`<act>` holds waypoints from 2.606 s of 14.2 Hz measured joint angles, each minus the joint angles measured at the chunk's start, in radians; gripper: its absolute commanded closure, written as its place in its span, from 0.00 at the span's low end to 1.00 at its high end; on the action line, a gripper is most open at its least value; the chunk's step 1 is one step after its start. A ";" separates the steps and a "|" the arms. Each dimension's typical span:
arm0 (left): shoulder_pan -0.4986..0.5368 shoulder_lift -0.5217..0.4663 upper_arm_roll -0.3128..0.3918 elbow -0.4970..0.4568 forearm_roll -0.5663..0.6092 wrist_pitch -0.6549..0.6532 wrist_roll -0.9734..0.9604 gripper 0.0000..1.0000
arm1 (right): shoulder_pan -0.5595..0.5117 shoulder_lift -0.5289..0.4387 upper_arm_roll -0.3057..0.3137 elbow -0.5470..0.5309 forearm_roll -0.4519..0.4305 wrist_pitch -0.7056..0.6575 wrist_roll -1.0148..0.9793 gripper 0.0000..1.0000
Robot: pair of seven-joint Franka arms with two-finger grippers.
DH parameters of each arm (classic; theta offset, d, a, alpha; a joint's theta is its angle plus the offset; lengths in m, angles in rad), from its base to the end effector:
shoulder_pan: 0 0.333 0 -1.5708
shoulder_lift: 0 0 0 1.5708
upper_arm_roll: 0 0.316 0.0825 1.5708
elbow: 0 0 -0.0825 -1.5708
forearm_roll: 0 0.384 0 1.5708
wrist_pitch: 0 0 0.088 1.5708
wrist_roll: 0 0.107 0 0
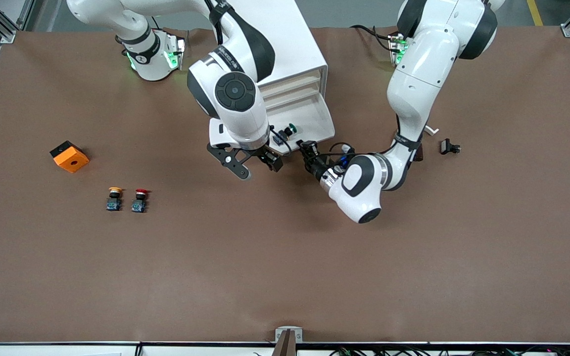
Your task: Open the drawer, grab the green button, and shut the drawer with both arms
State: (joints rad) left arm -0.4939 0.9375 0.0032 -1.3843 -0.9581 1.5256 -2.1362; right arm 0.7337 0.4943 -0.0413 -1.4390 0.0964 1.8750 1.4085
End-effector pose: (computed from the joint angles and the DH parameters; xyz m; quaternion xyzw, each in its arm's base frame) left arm 0.5371 -0.3903 0.1483 -0.4402 -0.7084 0.5046 0.2230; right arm 0.5253 0.4514 0.4015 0.9308 -0.3628 -0.0453 0.0073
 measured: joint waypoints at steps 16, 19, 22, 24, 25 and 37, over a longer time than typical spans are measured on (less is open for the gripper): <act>0.111 -0.001 0.105 0.101 0.003 0.042 0.187 0.00 | 0.111 0.099 0.003 -0.101 0.002 0.191 0.114 0.00; 0.119 -0.008 0.159 0.145 0.111 0.024 0.282 0.00 | 0.120 0.125 0.004 -0.101 0.002 0.210 0.113 0.00; 0.135 -0.043 0.166 0.160 0.264 -0.023 0.412 0.00 | 0.132 0.136 0.004 -0.100 0.002 0.222 0.112 0.00; 0.144 -0.076 0.178 0.161 0.392 -0.051 0.500 0.00 | 0.138 0.140 0.004 -0.099 0.002 0.232 0.103 0.00; 0.145 -0.095 0.183 0.162 0.466 -0.057 0.529 0.00 | 0.141 0.142 0.004 -0.099 0.002 0.238 0.093 0.00; 0.101 -0.277 0.168 0.169 0.825 -0.043 1.108 0.00 | 0.156 0.150 0.004 -0.098 0.002 0.262 0.053 0.83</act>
State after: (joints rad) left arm -0.3930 0.6608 0.1707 -1.2153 -0.1327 1.4822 -1.0280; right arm 0.8896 0.6442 -0.0375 -1.5368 0.0979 2.1373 1.4611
